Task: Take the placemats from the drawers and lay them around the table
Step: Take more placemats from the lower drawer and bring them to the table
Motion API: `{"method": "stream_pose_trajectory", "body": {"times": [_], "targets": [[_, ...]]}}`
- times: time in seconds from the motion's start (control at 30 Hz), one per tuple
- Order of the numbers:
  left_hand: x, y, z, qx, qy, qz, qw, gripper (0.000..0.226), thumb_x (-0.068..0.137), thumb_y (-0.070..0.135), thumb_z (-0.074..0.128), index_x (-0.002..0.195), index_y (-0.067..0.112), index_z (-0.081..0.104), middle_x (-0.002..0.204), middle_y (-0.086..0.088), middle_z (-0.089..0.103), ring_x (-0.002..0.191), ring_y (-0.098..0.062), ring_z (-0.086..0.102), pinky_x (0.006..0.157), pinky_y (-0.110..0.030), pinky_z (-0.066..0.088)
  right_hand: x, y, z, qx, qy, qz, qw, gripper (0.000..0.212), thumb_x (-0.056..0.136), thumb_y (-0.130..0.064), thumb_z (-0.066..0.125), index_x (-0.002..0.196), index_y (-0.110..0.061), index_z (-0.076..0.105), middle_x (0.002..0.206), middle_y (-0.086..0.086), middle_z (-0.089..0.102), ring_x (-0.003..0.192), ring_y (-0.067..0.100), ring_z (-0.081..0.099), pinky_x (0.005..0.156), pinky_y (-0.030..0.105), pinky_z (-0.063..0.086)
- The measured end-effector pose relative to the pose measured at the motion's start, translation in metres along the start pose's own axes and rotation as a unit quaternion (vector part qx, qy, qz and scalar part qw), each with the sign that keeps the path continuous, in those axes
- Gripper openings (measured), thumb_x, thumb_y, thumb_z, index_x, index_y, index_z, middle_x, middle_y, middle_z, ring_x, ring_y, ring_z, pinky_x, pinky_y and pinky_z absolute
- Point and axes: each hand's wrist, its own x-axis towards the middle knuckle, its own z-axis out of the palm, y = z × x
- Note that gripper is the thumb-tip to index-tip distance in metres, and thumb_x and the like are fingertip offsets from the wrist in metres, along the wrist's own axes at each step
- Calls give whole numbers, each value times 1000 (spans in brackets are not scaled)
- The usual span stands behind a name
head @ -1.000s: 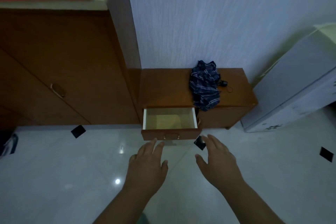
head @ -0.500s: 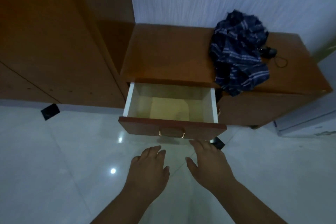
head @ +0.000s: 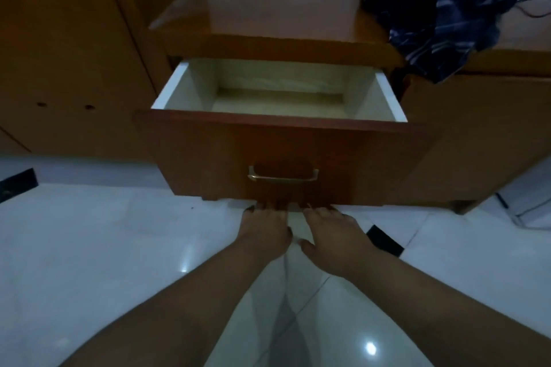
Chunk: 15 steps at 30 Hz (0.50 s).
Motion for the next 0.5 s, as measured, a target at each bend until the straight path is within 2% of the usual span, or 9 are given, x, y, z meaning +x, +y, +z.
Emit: {"method": "stream_pose_trajectory", "body": {"times": [0.07,0.1,0.17,0.2,0.27,0.33,0.43,0.5], "targets": [[18,3,15,28,11,-8,1000,57,74,39,58,122,12,70,114,-14,72,104,-41,65,89,-46,51,1,7,0,5,8,13,1000,70,97,-52,45,156,-22,24,155,4,38,139,28,37,108,40,33],[25,6,20,41,7,-5,999,58,78,40,55,126,11,68,122,-16,70,113,-42,62,98,-50,48,-1,9,-1,9,10,17,1000,70,97,-53,45,155,-22,24,155,4,38,138,28,37,107,41,34],[28,10,21,48,-20,-13,999,59,92,44,46,142,13,54,146,-12,55,136,-40,45,116,-51,29,-7,10,-3,18,9,24,1000,73,97,-53,46,157,-22,20,159,3,31,143,26,31,110,42,33],[27,11,19,39,-31,-23,998,58,95,45,44,144,15,51,148,-9,52,139,-37,42,117,-48,27,-11,10,-3,21,9,25,999,75,97,-53,47,159,-22,16,162,2,26,147,25,26,113,42,31],[19,13,11,23,-26,-36,999,57,92,42,48,143,17,50,136,-5,58,127,-32,50,105,-42,38,-19,10,-4,27,11,25,999,77,97,-53,46,160,-23,11,165,1,18,150,24,19,118,42,27],[4,14,3,7,-15,-26,1000,63,88,43,56,144,18,45,135,-4,56,124,-31,50,97,-42,43,-28,9,-1,29,18,14,999,79,97,-53,46,160,-27,8,167,0,12,151,25,17,119,43,26],[-19,10,1,-2,-36,1,999,65,90,43,57,147,20,38,148,-3,44,139,-31,34,104,-45,41,-40,1,5,19,43,-18,999,78,96,-52,44,160,-29,7,168,-7,8,152,20,15,120,41,26],[-29,6,3,7,-40,16,999,78,90,42,57,156,21,23,157,-2,30,146,-30,23,106,-45,41,-47,-6,8,10,73,-38,997,73,97,-49,44,160,-29,12,167,-9,12,152,17,18,119,39,28]]}}
